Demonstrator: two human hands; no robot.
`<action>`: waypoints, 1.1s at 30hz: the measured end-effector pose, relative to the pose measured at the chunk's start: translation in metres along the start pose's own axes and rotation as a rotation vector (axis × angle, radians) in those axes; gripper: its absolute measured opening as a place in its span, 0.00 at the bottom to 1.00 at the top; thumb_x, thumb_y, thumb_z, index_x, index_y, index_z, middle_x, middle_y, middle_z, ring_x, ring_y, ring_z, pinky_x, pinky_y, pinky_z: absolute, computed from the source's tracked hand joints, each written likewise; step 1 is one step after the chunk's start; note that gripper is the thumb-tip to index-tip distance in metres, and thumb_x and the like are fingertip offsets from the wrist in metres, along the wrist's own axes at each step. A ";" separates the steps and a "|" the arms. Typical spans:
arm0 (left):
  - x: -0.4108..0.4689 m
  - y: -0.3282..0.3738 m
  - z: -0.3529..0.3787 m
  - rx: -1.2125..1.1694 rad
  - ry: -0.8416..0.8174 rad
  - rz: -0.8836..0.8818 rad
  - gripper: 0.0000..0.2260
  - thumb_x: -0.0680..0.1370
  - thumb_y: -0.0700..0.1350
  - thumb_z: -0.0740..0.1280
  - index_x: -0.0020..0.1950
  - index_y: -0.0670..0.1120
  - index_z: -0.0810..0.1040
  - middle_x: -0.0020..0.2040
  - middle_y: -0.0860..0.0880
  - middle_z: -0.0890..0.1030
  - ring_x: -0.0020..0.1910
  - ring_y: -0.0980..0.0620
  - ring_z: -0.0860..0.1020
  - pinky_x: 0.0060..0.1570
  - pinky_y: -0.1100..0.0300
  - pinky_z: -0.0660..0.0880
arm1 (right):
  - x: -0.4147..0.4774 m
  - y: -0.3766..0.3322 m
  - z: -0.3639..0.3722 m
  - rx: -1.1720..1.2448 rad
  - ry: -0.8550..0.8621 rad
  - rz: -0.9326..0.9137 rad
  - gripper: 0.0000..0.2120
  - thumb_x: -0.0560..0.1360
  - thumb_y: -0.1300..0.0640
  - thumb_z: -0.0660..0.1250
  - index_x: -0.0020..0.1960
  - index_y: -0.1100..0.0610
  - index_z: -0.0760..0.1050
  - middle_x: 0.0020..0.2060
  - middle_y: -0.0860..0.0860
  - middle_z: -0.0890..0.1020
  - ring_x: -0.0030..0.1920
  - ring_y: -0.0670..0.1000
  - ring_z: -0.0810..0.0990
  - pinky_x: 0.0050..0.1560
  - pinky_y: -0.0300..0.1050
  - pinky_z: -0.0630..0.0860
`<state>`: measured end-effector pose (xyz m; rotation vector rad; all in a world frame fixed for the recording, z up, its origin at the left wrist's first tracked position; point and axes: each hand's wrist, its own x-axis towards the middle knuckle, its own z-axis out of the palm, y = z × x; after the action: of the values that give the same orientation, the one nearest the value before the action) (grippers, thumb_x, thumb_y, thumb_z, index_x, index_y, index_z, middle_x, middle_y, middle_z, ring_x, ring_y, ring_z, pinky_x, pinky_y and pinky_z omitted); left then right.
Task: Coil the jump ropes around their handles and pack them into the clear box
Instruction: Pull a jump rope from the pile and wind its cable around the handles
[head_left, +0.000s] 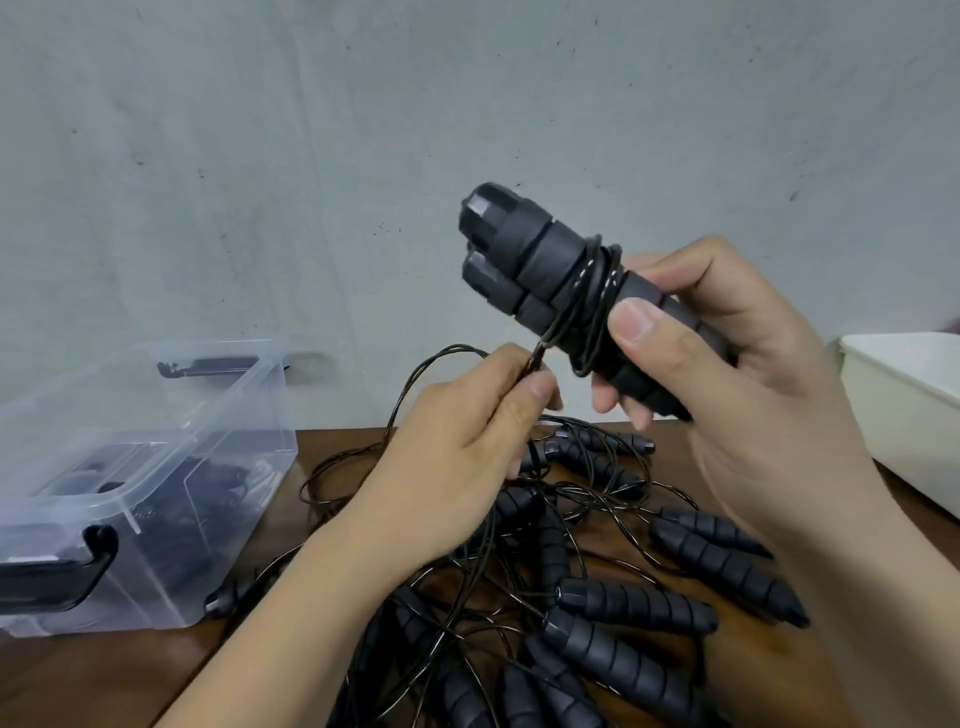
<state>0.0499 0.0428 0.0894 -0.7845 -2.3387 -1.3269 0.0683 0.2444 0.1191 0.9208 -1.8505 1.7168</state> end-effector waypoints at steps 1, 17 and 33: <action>0.000 -0.001 -0.001 0.044 -0.007 0.000 0.11 0.88 0.55 0.59 0.47 0.57 0.74 0.33 0.49 0.78 0.33 0.54 0.77 0.39 0.58 0.75 | 0.000 0.001 -0.001 -0.093 0.028 -0.006 0.06 0.81 0.48 0.71 0.54 0.49 0.77 0.50 0.55 0.84 0.38 0.59 0.83 0.36 0.54 0.78; -0.009 0.018 -0.035 -0.088 0.086 0.094 0.10 0.80 0.50 0.74 0.42 0.47 0.82 0.29 0.50 0.74 0.29 0.53 0.69 0.31 0.59 0.65 | 0.003 0.012 0.000 -0.750 -0.100 0.082 0.10 0.80 0.40 0.70 0.53 0.46 0.77 0.48 0.43 0.79 0.45 0.44 0.79 0.41 0.35 0.70; -0.009 -0.005 -0.037 -0.388 -0.071 -0.001 0.14 0.85 0.51 0.67 0.40 0.51 0.80 0.34 0.57 0.78 0.31 0.62 0.74 0.34 0.69 0.71 | 0.002 0.006 -0.018 0.348 -0.546 0.402 0.23 0.79 0.46 0.76 0.56 0.67 0.76 0.36 0.70 0.78 0.30 0.55 0.77 0.28 0.42 0.69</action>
<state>0.0543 0.0067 0.0999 -0.9531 -2.1584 -1.8104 0.0601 0.2617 0.1188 1.3303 -2.2347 2.2505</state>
